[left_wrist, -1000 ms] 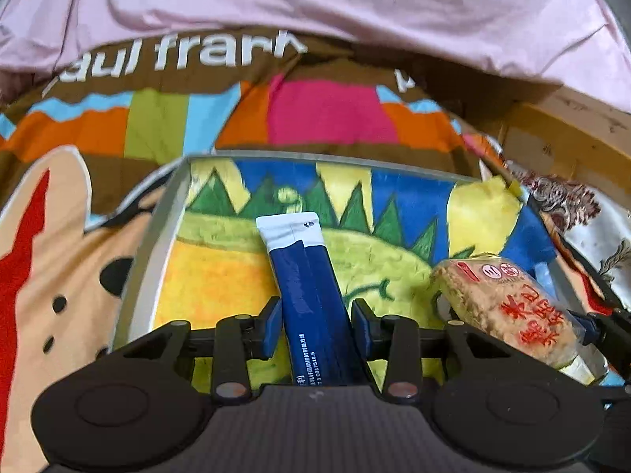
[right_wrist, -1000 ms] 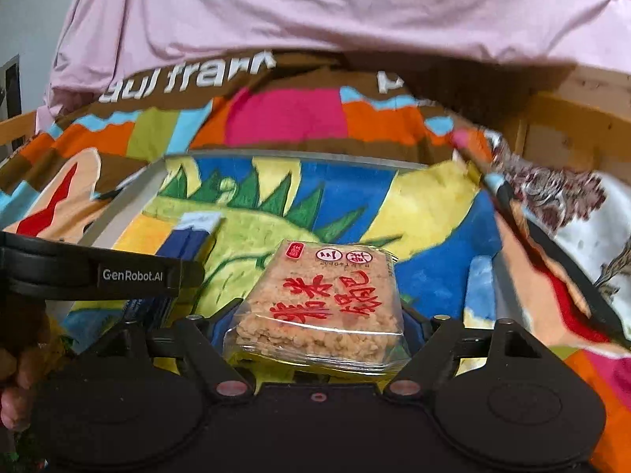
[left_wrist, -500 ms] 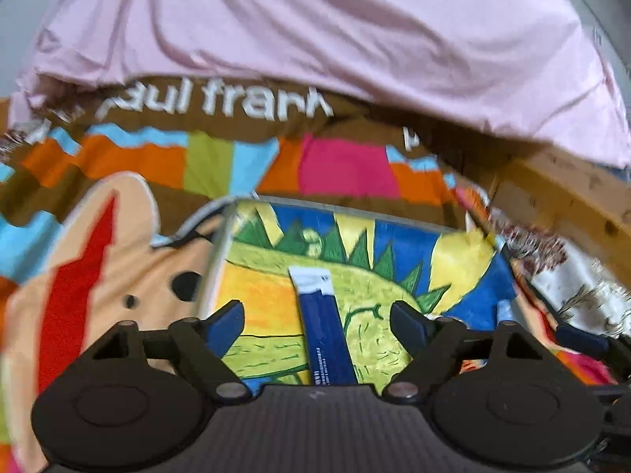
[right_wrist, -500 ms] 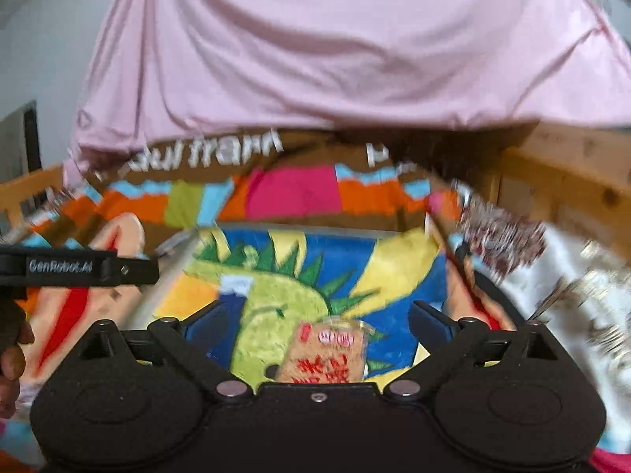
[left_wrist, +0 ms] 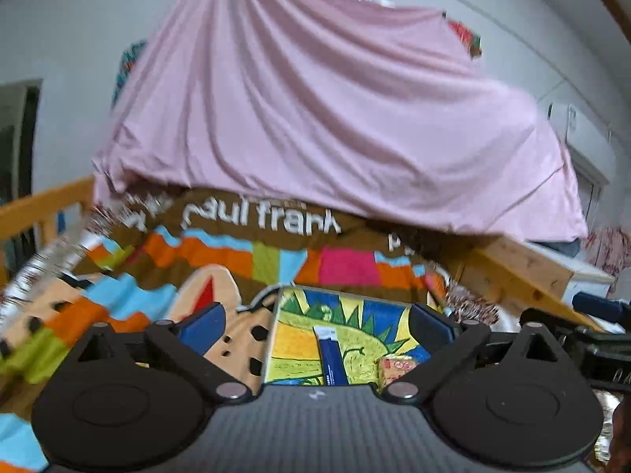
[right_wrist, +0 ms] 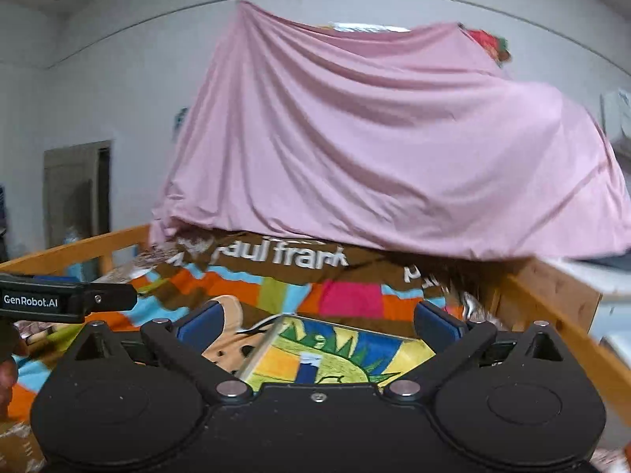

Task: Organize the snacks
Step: 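Open both tools and lift them up away from the tray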

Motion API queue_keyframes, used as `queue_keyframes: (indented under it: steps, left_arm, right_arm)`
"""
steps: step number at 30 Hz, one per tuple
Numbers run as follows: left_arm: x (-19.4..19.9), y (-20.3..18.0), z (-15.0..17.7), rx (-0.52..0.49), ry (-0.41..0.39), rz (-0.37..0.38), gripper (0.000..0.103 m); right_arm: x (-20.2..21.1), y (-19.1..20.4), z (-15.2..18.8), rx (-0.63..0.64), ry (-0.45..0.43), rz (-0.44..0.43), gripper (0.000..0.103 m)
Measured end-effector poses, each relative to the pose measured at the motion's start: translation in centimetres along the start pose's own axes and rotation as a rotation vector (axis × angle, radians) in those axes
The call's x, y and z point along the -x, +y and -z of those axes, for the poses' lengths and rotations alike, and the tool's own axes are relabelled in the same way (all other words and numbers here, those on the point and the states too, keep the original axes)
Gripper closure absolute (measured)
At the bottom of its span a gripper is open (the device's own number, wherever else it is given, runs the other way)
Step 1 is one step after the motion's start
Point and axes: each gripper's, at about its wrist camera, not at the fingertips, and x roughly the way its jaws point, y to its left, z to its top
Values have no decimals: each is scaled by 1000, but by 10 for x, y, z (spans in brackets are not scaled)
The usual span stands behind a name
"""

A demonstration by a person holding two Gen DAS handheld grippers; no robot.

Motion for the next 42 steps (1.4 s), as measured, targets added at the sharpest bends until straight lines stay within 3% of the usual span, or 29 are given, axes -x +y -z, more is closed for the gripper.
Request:
queue_keyframes:
  steps: [4, 9, 23, 28, 35, 42]
  left_arm:
    - [59, -5, -10, -33, -23, -9, 0]
    - [114, -16, -5, -79, -20, 4, 0]
    - [176, -27, 10, -75, 73, -26, 0]
    - [181, -28, 10, -63, 152, -22, 0]
    - [169, -15, 2, -55, 142, -82, 0]
    - [121, -2, -1, -74, 117, -80, 0]
  right_arm:
    - [43, 15, -11, 54, 61, -62, 1]
    - [89, 34, 2, 120, 97, -76, 1]
    - [154, 25, 14, 105, 124, -100, 1]
    - [136, 25, 8, 112, 142, -152, 1]
    - [78, 16, 10, 26, 131, -195, 1]
    - [6, 5, 4, -7, 134, -176, 1]
